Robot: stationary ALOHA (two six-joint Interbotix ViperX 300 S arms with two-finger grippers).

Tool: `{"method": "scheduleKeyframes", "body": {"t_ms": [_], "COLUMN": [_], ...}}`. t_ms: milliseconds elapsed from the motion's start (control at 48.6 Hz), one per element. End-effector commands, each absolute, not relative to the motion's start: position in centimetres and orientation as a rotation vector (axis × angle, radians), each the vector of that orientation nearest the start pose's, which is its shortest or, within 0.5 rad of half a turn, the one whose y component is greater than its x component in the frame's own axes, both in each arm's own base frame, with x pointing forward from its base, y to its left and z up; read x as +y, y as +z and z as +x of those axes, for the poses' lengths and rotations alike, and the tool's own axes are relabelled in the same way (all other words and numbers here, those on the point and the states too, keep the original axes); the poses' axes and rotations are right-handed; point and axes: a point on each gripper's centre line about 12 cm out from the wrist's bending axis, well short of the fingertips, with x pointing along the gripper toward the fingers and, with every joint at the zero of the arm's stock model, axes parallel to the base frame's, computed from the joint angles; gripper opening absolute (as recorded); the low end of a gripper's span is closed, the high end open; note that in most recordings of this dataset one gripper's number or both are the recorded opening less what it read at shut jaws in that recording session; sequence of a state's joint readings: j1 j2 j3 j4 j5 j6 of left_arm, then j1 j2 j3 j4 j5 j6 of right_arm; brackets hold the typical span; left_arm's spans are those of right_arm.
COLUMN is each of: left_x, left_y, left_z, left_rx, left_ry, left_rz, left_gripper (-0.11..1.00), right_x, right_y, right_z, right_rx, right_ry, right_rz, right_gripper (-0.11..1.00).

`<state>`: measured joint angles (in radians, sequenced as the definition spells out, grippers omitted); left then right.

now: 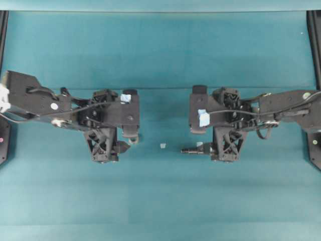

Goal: Insert the washer onto the shaft with both hands.
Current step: 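Align left gripper over the silver washer and right gripper over the shaft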

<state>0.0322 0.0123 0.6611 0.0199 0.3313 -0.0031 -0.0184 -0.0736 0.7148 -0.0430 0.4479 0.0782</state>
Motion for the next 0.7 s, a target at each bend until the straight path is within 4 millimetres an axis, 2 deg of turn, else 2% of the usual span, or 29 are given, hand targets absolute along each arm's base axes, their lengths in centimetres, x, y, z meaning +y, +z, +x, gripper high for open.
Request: {"method": "scheduleKeyframes", "body": {"t_ms": [0,309,679], "left_x": [1.3,1.6,1.7], "left_y": [13.9,12.3,11.8], "left_z": [36.7,37.4,37.9], "left_rx": [0.984,0.999,1.009], "left_ry": [0.027,0.003,0.002], "left_rz": [0.005,0.054,0.059], "left_gripper": [0.89,0.89,0.88], "right_x": [-0.5,-0.2,0.2], "right_y": [14.9,14.0,13.3], "right_z": [33.7,33.7,33.8], "right_rx": [1.068,1.084,1.107], "right_ry": [-0.047,-0.039,-0.031], "right_rz": [0.032,0.03,0.028], "right_gripper": [0.86,0.86,0.86]}}
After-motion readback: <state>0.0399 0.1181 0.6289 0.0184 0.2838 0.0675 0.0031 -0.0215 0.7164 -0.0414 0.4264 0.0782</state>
